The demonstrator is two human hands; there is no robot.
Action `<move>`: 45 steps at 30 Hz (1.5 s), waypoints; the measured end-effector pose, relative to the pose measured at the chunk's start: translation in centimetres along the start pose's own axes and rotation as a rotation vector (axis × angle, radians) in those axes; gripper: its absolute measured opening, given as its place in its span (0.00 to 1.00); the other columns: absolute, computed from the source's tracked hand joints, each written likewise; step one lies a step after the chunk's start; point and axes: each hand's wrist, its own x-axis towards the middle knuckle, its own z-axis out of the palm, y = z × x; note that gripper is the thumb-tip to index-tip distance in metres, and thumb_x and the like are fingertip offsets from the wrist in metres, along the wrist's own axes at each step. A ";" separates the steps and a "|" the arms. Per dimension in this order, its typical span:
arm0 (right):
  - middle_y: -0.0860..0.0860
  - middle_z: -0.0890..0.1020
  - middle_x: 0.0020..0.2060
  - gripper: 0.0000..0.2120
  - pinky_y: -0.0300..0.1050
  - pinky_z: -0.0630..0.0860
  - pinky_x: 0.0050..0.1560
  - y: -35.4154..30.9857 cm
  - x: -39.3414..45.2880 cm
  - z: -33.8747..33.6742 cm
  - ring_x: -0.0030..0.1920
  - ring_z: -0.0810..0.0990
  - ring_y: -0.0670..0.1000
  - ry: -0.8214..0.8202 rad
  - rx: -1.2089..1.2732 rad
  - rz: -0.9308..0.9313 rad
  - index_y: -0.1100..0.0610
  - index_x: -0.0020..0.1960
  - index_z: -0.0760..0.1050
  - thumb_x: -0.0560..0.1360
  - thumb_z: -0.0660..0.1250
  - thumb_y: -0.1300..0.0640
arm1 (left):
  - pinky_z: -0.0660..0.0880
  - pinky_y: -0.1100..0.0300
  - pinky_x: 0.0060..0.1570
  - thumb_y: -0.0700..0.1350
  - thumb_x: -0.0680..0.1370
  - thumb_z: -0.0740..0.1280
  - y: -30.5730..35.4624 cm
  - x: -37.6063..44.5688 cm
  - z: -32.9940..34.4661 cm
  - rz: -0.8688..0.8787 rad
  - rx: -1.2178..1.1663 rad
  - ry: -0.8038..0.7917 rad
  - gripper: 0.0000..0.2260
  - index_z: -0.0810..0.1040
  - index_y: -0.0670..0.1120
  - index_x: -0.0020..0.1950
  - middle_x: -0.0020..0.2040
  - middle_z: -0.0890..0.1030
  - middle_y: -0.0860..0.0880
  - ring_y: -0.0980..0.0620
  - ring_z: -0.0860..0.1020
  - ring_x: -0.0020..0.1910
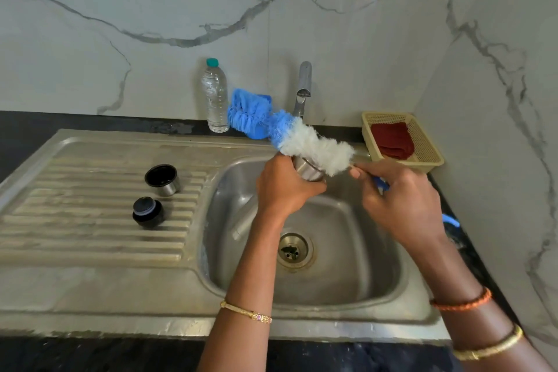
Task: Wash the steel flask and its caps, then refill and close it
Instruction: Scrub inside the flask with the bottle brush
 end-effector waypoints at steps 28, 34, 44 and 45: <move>0.50 0.63 0.26 0.12 0.34 0.49 0.24 3.6 1.1 1.7 0.23 0.55 0.46 -0.639 0.898 0.486 0.63 0.49 0.78 0.78 0.61 0.55 | 0.77 0.66 0.40 0.29 0.65 0.77 -1.7 0.3 -2.3 0.059 -0.556 -0.315 0.18 0.78 0.47 0.46 0.38 0.84 0.56 0.58 0.82 0.39; 0.49 0.65 0.25 0.12 0.32 0.52 0.22 2.3 2.8 2.3 0.22 0.55 0.45 -0.594 0.839 0.475 0.62 0.49 0.79 0.80 0.61 0.55 | 0.77 0.65 0.43 0.36 0.66 0.78 -1.7 0.2 -0.6 0.007 -0.674 -0.219 0.16 0.79 0.49 0.48 0.41 0.85 0.56 0.58 0.83 0.42; 0.42 0.83 0.38 0.06 0.34 0.74 0.41 -1.1 -1.2 5.2 0.39 0.79 0.41 -0.231 0.603 0.227 0.52 0.47 0.82 0.78 0.66 0.56 | 0.76 0.58 0.55 0.59 0.69 0.66 -2.1 0.5 0.9 -0.138 -0.834 0.047 0.22 0.73 0.49 0.58 0.52 0.80 0.50 0.50 0.79 0.54; 0.41 0.83 0.38 0.06 0.31 0.72 0.40 -1.3 -0.8 5.1 0.40 0.79 0.39 -0.209 0.544 0.212 0.51 0.48 0.83 0.77 0.66 0.55 | 0.76 0.57 0.57 0.58 0.68 0.65 -2.0 0.4 1.1 -0.140 -0.864 0.057 0.21 0.73 0.50 0.57 0.53 0.80 0.50 0.50 0.78 0.55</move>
